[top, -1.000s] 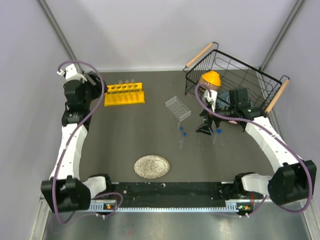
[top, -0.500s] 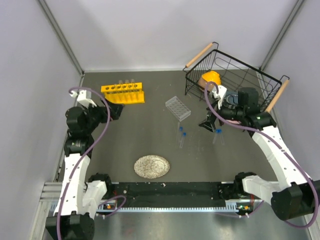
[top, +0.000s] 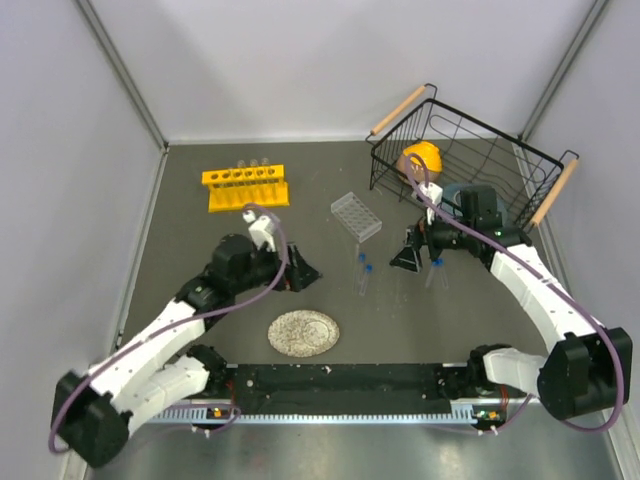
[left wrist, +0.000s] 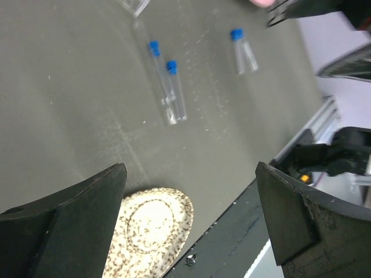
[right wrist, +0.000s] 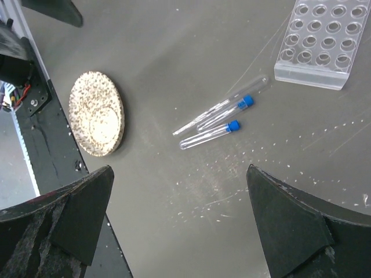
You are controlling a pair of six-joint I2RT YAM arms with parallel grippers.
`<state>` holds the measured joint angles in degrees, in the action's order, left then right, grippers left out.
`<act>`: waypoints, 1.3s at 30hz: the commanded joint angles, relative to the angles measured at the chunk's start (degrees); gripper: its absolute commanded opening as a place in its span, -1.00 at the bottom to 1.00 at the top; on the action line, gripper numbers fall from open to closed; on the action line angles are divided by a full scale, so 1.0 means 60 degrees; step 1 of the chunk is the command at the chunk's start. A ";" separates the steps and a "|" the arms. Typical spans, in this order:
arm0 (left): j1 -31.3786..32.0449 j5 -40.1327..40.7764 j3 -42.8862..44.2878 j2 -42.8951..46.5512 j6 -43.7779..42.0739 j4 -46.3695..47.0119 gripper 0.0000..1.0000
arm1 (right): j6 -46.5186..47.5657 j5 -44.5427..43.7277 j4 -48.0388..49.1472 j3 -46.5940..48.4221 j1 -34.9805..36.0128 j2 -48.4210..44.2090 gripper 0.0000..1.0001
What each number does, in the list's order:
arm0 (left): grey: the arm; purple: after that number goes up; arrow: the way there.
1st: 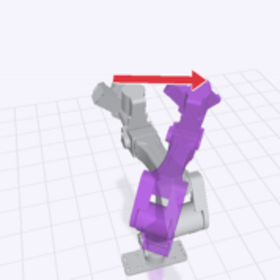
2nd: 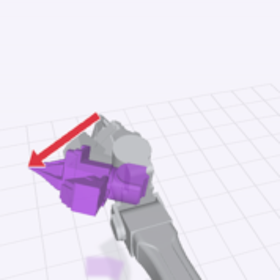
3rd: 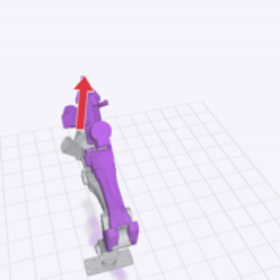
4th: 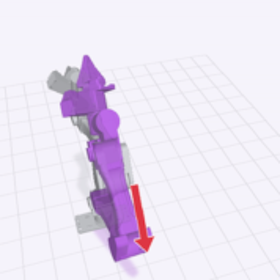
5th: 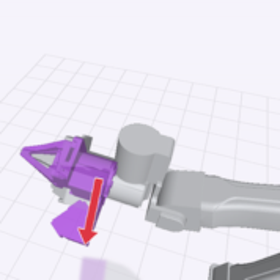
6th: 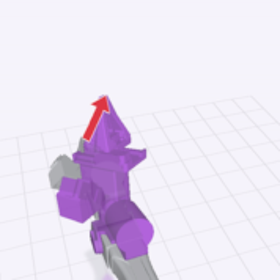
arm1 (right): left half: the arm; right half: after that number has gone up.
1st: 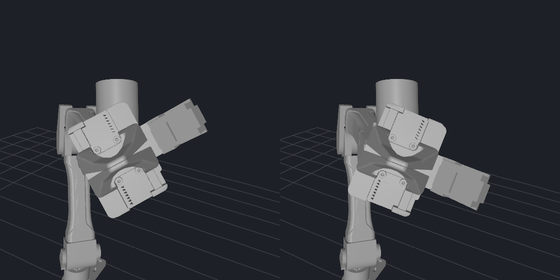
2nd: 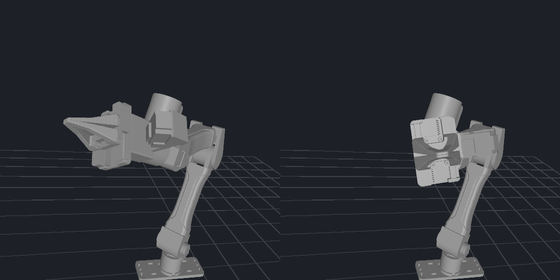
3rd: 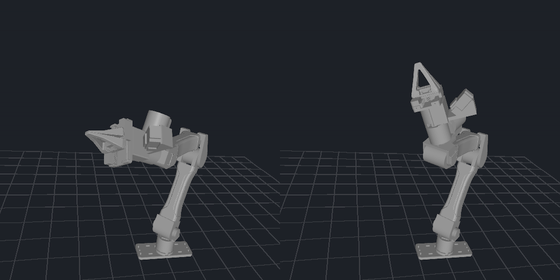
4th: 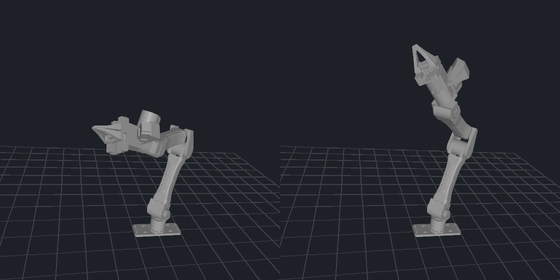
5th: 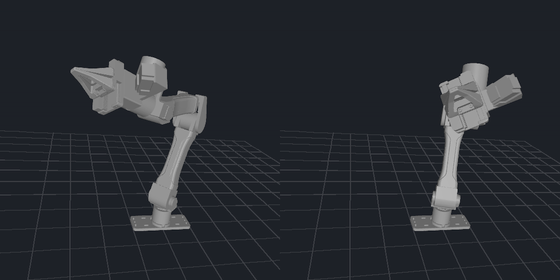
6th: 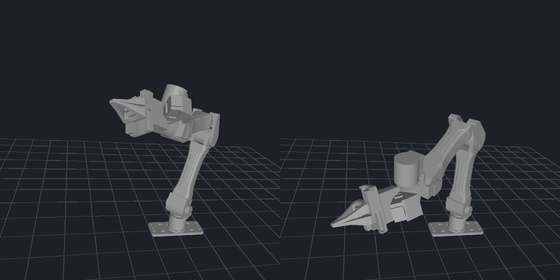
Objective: Organize the chemistry lab equipment
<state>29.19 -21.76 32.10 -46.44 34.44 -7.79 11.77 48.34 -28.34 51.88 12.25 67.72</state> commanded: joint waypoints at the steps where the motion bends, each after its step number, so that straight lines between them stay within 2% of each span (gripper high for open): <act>1: 0.1446 0.2363 0.0787 -0.1676 0.0091 0.0024 0.97 | -0.0028 -0.0087 0.0869 -0.0457 -0.0020 -0.0798 0.97; 3: 0.2222 0.3268 0.1372 -0.2336 0.0062 -0.0297 0.96 | -0.0014 -0.0175 0.1031 -0.0778 -0.0035 -0.0974 0.97; 6: 0.3041 0.4325 0.2397 -0.4090 -0.0041 -0.0925 0.93 | 0.0001 -0.0438 0.1426 -0.1217 -0.0049 -0.1340 0.97; 11: 0.3542 0.4535 0.4241 -0.6276 0.0017 -0.2025 0.72 | 0.0074 -0.0717 0.1807 -0.1585 -0.0269 -0.1838 0.97; 15: 0.3792 0.4535 0.5050 -0.7842 0.0076 -0.2290 0.56 | 0.0031 -0.0630 0.1925 -0.1790 -0.0620 -0.2117 0.97; 26: 0.3968 0.4447 0.6252 -0.9574 -0.0070 -0.2846 -0.10 | -0.0013 -0.0776 0.1881 -0.1674 -0.0811 -0.2117 0.97; 39: 0.3997 0.4315 0.6676 -1.0410 -0.0144 -0.2963 -0.25 | 0.0031 -0.0776 0.1823 -0.1659 -0.0811 -0.2132 0.97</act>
<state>52.86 3.95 69.65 -107.33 34.33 -24.77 11.79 43.53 -19.18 40.84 7.94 55.75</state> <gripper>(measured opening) 0.381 0.987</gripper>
